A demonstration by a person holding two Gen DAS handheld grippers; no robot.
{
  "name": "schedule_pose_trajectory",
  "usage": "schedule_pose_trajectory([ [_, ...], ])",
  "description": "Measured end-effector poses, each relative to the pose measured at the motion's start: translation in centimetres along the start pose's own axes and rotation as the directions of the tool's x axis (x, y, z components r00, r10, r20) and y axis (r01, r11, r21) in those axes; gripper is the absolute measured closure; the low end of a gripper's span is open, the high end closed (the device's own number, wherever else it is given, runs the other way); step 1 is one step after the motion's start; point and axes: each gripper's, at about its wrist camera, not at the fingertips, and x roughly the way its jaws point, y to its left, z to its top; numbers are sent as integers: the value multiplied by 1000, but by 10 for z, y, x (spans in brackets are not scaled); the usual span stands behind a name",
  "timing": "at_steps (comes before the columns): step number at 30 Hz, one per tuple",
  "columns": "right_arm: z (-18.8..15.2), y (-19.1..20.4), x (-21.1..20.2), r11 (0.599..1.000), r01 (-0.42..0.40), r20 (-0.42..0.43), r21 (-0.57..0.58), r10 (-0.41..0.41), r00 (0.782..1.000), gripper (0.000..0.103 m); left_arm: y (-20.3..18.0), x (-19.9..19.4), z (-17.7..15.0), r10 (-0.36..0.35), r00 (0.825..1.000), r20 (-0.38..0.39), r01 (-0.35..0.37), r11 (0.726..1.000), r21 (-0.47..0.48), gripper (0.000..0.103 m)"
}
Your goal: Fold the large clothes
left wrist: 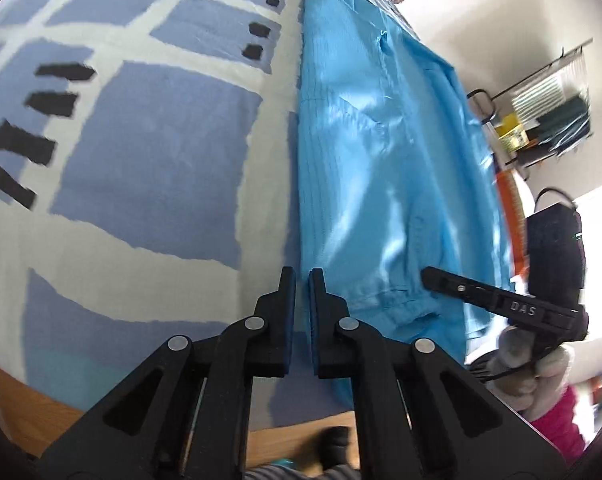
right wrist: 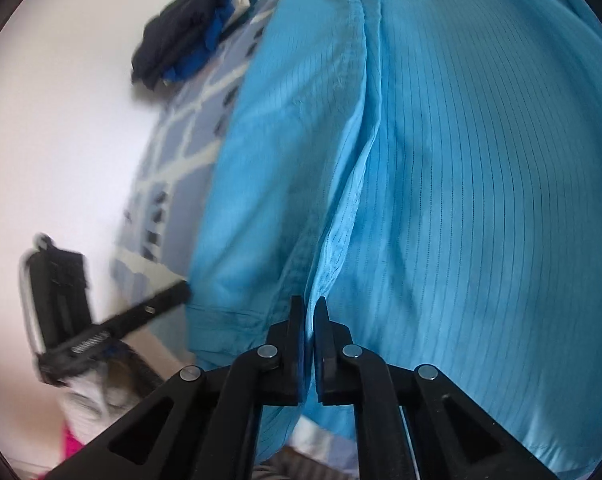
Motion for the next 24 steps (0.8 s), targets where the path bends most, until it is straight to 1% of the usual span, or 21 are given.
schedule_pose_trajectory([
  [1, -1, 1, -2, 1000, 8, 3, -12, -8, 1000, 96, 0, -2, 0, 17, 1000, 6, -17, 1000, 12, 100],
  [2, -2, 3, -5, 999, 18, 15, -28, -18, 1000, 91, -1, -6, -1, 26, 1000, 14, -27, 1000, 17, 100],
  [3, -2, 6, -12, 998, 32, 41, -47, -30, 999, 78, -5, -9, 0, 34, 999, 29, -35, 999, 20, 100],
  [5, -7, 8, -30, 995, 66, 107, -77, -58, 993, 62, -10, -21, 0, 38, 997, 66, -42, 998, 50, 100],
  [8, -10, 11, -54, 986, 123, 174, -114, -102, 979, 61, -34, -40, 2, 63, 989, 133, -80, 989, 127, 100],
  [10, -11, 12, -71, 976, 177, 228, -128, -145, 963, 61, -50, -54, 3, 82, 980, 182, -113, 979, 172, 96],
  [11, -12, 13, -76, 972, 199, 250, -125, -163, 954, 60, -58, -60, 4, 79, 975, 206, -119, 974, 191, 92],
  [14, -18, 6, -103, 964, 247, 331, -96, -203, 922, 57, -80, -72, 8, 66, 965, 253, -125, 966, 227, 82],
  [15, -20, 5, -111, 958, 273, 358, -88, -225, 906, 57, -89, -77, 9, 60, 960, 273, -128, 962, 239, 79],
  [17, -23, 2, -127, 932, 353, 405, -80, -293, 866, 57, -103, -83, 11, 51, 955, 293, -133, 954, 267, 74],
  [18, -25, 2, -133, 921, 379, 425, -83, -312, 850, 56, -112, -84, 12, 51, 952, 302, -141, 948, 285, 69],
  [19, -27, 1, -139, 916, 392, 438, -85, -319, 841, 55, -117, -84, 13, 50, 950, 309, -147, 943, 298, 65],
  [20, -29, -2, -146, 912, 402, 453, -83, -324, 831, 49, -125, -85, 13, 49, 947, 319, -155, 937, 314, 54],
  [21, -31, -6, -155, 908, 413, 474, -75, -332, 816, 41, -130, -85, 15, 48, 944, 325, -158, 934, 320, 43],
  [22, -33, -10, -164, 899, 433, 496, -62, -349, 795, 37, -136, -85, 17, 51, 941, 335, -164, 933, 321, 40],
  [23, -33, -11, -168, 889, 454, 508, -52, -368, 779, 27, -140, -84, 17, 49, 940, 338, -164, 932, 322, 39],
  [24, -34, -17, -176, 871, 489, 515, -37, -403, 757, 19, -144, -82, 19, 43, 942, 334, -159, 932, 326, 39],
])
